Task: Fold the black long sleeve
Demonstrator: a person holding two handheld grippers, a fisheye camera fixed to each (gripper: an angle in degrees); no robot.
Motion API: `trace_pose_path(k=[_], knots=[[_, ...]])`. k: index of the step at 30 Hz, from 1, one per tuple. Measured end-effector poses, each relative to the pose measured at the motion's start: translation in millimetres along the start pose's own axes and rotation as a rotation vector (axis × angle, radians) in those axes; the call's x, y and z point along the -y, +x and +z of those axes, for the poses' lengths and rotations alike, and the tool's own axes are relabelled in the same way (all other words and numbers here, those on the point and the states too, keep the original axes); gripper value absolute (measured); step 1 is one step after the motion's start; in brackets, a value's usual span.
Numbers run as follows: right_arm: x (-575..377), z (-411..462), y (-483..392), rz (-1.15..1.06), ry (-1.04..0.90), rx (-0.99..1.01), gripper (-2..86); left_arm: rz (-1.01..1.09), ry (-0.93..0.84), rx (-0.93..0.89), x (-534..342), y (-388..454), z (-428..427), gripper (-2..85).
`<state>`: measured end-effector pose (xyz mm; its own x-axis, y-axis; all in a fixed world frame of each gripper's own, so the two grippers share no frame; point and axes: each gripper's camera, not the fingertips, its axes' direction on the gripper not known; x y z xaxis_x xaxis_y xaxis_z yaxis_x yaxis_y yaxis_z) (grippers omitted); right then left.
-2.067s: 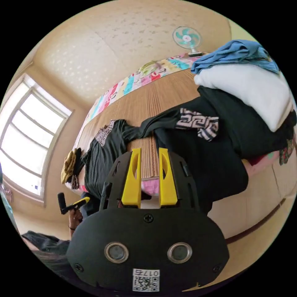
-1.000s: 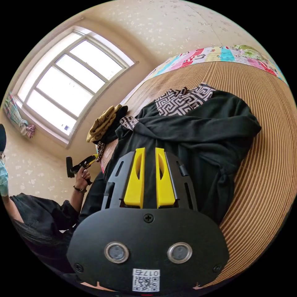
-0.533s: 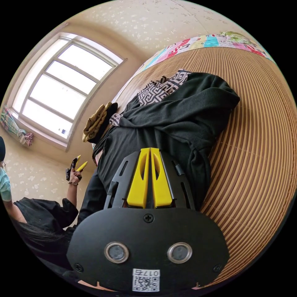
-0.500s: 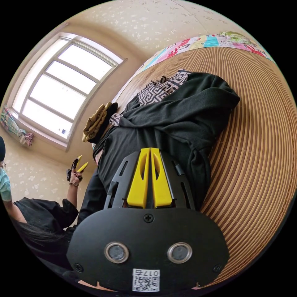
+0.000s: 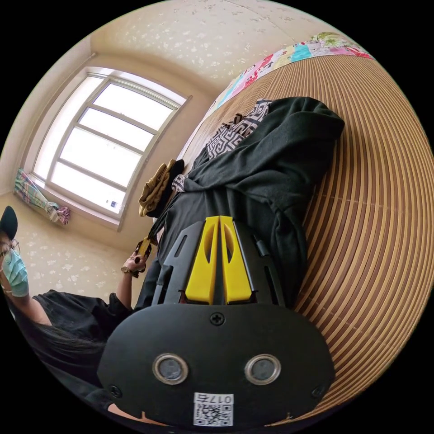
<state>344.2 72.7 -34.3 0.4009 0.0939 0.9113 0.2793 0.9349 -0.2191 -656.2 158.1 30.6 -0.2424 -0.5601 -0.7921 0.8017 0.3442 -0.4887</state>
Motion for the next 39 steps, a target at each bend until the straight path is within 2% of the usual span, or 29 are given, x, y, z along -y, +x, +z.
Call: trace_pose_path(k=[1, 2, 4, 5, 7, 8, 10, 13, 14, 15, 18, 20, 22, 23, 25, 28, 32, 36, 39], knots=[[0, 1, 5, 0.004, 0.007, 0.020, 0.5, 0.195, -0.002, 0.003, -17, 48, 7, 1.9], [0, 1, 7, 0.007, 0.010, 0.032, 0.5, 0.292, -0.009, -0.011, -29, 72, 13, 1.8], [-1, 4, 16, 0.013, 0.024, 0.070, 0.5, 0.630, -0.098, -0.113, -93, 157, 56, 1.6], [-1, 5, 17, 0.012, 0.026, 0.075, 0.4, 0.699, -0.140, -0.144, -113, 176, 72, 1.6], [-1, 12, 21, 0.009, 0.032, 0.082, 0.5, 0.934, -0.359, -0.261, -211, 231, 147, 2.0], [0, 14, 22, 0.009, 0.035, 0.084, 0.5, 0.983, -0.433, -0.281, -240, 240, 168, 2.2], [-1, 20, 28, 0.011, 0.055, 0.105, 0.5, 1.129, -0.760, -0.288, -360, 249, 255, 3.1], [-4, 29, 40, 0.030, 0.099, 0.143, 0.5, 1.178, -1.097, -0.113, -494, 200, 339, 5.6], [-5, 31, 42, 0.034, 0.109, 0.147, 0.5, 1.174, -1.129, -0.080, -511, 186, 347, 6.8], [-6, 36, 45, 0.044, 0.126, 0.148, 0.5, 1.154, -1.152, -0.028, -534, 161, 351, 8.4], [-7, 49, 41, 0.053, 0.137, 0.097, 0.6, 1.092, -1.052, 0.055, -542, 117, 317, 9.4], [-11, 53, 24, 0.028, 0.132, -0.003, 0.7, 1.086, -0.944, 0.195, -535, 94, 286, 9.0], [-22, 59, -9, -0.001, 0.140, -0.201, 0.8, 1.154, -0.876, 0.412, -541, 64, 260, 7.6], [-25, 63, -17, -0.005, 0.132, -0.253, 0.8, 1.175, -0.900, 0.465, -546, 56, 260, 6.8], [-25, 98, -34, 0.004, 0.026, -0.446, 0.7, 1.277, -1.094, 0.611, -581, 16, 282, 1.4], [5, 177, -26, -0.034, -0.225, -0.618, 0.5, 1.360, -1.107, 0.629, -604, 14, 322, -0.2], [79, 229, -12, -0.034, -0.250, -0.791, 0.4, 1.466, -1.106, 0.710, -627, 23, 410, -0.5], [173, 284, 24, -0.117, -0.207, -0.989, 0.6, 1.590, -0.964, 0.849, -630, 31, 503, -0.3], [203, 283, 33, -0.026, -0.259, -0.892, 0.9, 1.449, -0.961, 0.758, -594, 48, 505, 0.3]])
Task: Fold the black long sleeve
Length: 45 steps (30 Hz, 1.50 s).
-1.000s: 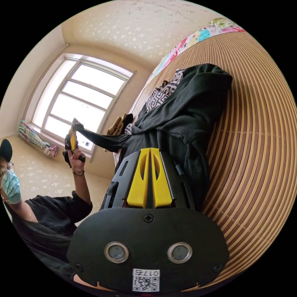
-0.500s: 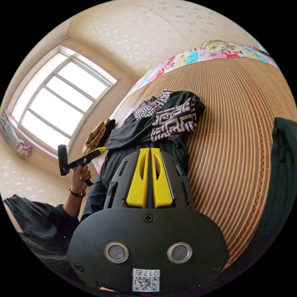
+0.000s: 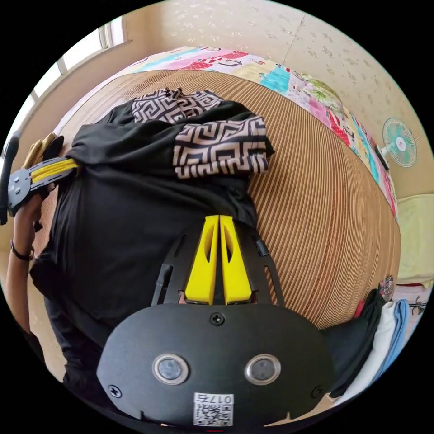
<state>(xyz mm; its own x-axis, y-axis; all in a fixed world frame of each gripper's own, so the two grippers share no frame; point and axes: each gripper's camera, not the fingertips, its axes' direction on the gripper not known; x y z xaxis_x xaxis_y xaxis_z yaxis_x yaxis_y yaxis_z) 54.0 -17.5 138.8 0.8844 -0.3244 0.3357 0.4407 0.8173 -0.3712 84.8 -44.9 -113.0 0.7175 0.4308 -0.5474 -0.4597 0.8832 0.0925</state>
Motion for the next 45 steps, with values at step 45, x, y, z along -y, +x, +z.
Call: trace_pose_path(k=[45], knots=[[-143, -21, 20, 0.155, 0.410, 0.279, 4.5, -0.645, 0.335, -0.671, -213, -274, -90, 16.7]])
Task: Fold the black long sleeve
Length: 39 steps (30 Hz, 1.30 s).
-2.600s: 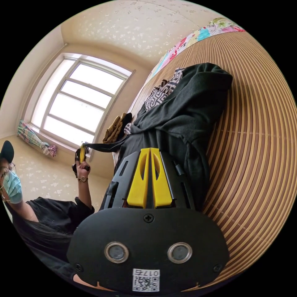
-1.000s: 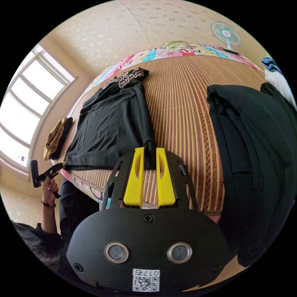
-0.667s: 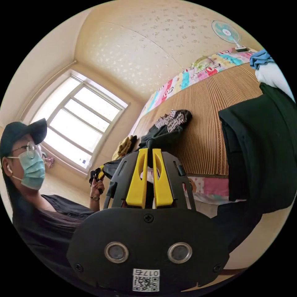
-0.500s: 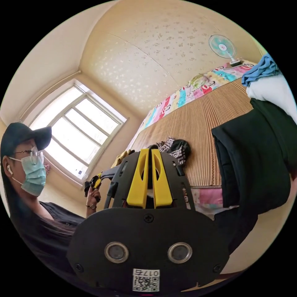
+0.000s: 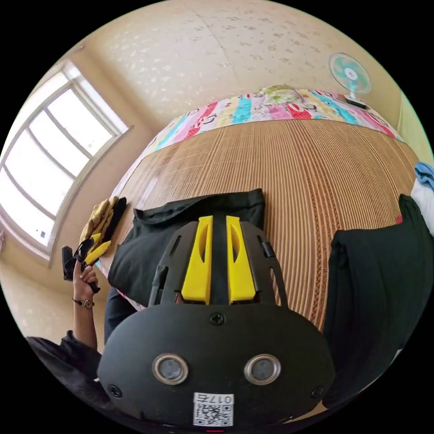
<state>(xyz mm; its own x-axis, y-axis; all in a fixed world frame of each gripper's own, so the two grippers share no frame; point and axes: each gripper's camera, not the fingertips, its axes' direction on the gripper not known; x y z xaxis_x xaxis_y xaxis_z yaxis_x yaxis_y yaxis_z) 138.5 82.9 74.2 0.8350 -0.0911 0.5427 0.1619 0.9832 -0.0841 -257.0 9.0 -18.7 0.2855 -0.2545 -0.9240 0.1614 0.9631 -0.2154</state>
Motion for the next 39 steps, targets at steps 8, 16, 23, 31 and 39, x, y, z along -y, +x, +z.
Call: trace_pose_path(k=[8, 16, 23, 31, 39], knots=[[-64, 50, -81, -0.301, -0.050, 0.018, 1.1, -0.189, -0.002, -0.020, -88, -25, -2, 14.1], [-56, -33, 3, -0.111, -0.087, 0.086, 0.5, 0.155, 0.039, -0.180, -25, 81, 1, 3.8], [-70, -137, 129, 0.162, -0.027, 0.127, 0.7, 0.610, -0.438, -0.399, -78, 258, 151, 3.5], [-92, -201, 256, 0.343, -0.071, 0.349, 5.7, 0.474, -0.261, -0.126, -145, 202, 119, 11.8], [-105, -176, 335, 0.663, -0.072, 0.877, 15.3, 0.078, -0.561, -0.186, -155, 102, 146, 6.3]])
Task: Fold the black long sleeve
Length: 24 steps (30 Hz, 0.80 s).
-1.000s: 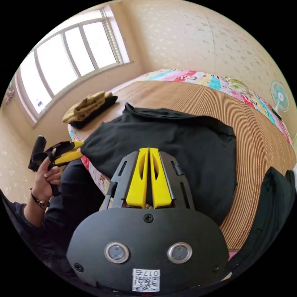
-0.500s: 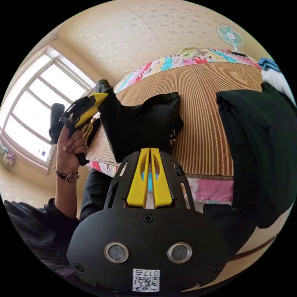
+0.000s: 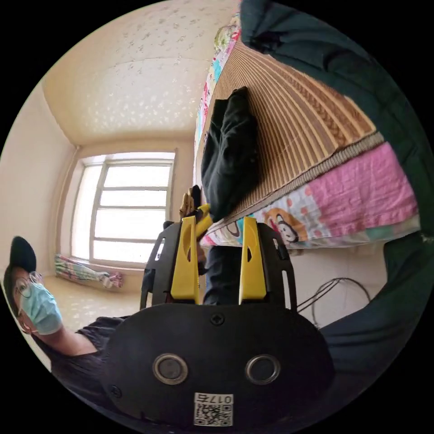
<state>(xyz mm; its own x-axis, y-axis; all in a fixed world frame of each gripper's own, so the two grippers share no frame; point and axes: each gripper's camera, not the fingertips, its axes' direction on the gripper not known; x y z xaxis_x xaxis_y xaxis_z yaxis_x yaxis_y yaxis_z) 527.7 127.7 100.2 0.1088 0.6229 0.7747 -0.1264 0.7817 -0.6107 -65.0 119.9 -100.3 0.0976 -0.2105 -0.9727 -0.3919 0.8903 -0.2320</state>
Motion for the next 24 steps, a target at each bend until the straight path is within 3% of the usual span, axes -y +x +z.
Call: trace_pose_path(k=[5, 7, 11, 15, 18, 21, 24], knots=[[3, -16, 28, 0.150, 0.073, 0.217, 15.1, 0.233, 0.000, -0.240, -44, 69, -39, 4.9], [-11, -29, -5, 0.055, 0.131, 0.312, 9.0, 0.349, 0.095, -0.266, -71, 104, -96, 4.8], [-37, -1, -114, -0.258, 0.020, 0.193, 5.0, 0.446, 0.336, -0.238, -101, 119, -201, 4.6], [-38, 115, -200, -0.570, -0.175, 0.032, 2.8, 0.376, 0.531, -0.219, -91, 77, -312, 4.4], [-22, 223, -239, -0.682, -0.291, 0.099, 2.2, 0.398, 0.635, -0.221, -73, 55, -397, 4.5], [-29, 317, -281, -0.818, -0.293, 0.136, 2.3, 0.430, 0.697, -0.081, -58, 58, -476, 4.7], [-41, 416, -286, -0.810, -0.311, 0.137, 3.3, 0.350, 0.740, 0.106, -48, 42, -530, 5.1]])
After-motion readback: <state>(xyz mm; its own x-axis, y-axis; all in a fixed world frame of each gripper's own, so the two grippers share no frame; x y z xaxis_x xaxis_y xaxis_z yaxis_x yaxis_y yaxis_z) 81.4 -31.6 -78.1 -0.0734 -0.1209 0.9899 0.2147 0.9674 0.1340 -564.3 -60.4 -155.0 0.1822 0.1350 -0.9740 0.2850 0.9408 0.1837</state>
